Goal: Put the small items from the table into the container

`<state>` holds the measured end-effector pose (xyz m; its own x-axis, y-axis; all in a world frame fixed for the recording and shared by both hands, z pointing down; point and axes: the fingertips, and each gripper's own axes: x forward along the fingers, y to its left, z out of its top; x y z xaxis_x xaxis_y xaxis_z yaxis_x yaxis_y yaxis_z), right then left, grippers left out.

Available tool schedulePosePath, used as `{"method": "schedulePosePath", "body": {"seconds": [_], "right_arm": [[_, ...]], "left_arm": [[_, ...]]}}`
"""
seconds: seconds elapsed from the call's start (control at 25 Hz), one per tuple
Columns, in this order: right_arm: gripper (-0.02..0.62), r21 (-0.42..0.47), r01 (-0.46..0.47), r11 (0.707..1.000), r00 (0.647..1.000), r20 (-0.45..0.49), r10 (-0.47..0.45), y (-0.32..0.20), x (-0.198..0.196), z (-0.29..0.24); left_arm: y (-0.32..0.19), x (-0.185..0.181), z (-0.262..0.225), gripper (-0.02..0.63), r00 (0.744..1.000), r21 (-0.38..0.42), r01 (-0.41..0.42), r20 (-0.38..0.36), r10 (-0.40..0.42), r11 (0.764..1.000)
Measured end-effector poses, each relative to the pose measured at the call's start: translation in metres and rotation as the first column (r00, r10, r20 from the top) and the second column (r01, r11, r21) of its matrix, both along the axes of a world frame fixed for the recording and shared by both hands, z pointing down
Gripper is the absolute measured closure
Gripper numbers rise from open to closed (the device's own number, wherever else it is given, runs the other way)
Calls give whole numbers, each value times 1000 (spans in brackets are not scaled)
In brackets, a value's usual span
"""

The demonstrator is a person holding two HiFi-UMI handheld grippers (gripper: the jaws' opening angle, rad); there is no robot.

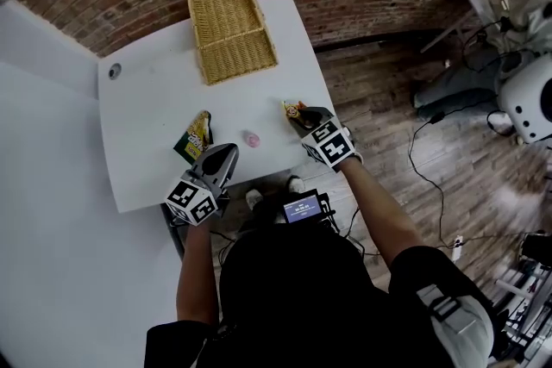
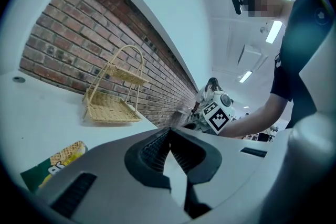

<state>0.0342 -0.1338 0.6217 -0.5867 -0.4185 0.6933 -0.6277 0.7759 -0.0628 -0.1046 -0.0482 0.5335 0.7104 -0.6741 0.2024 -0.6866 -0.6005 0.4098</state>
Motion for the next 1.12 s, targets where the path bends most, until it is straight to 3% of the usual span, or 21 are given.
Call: {"method": "schedulePosePath", "body": {"seconds": [0.36, 1.12], "right_arm": [[495, 59, 35, 998, 999, 34, -37, -3, -11, -38], [495, 80, 51, 996, 997, 51, -55, -20, -26, -50]], "left_arm": [[-6, 2, -12, 597, 1000, 36, 8, -4, -8, 999], [-25, -2, -27, 597, 1000, 74, 6, 12, -7, 997]]}}
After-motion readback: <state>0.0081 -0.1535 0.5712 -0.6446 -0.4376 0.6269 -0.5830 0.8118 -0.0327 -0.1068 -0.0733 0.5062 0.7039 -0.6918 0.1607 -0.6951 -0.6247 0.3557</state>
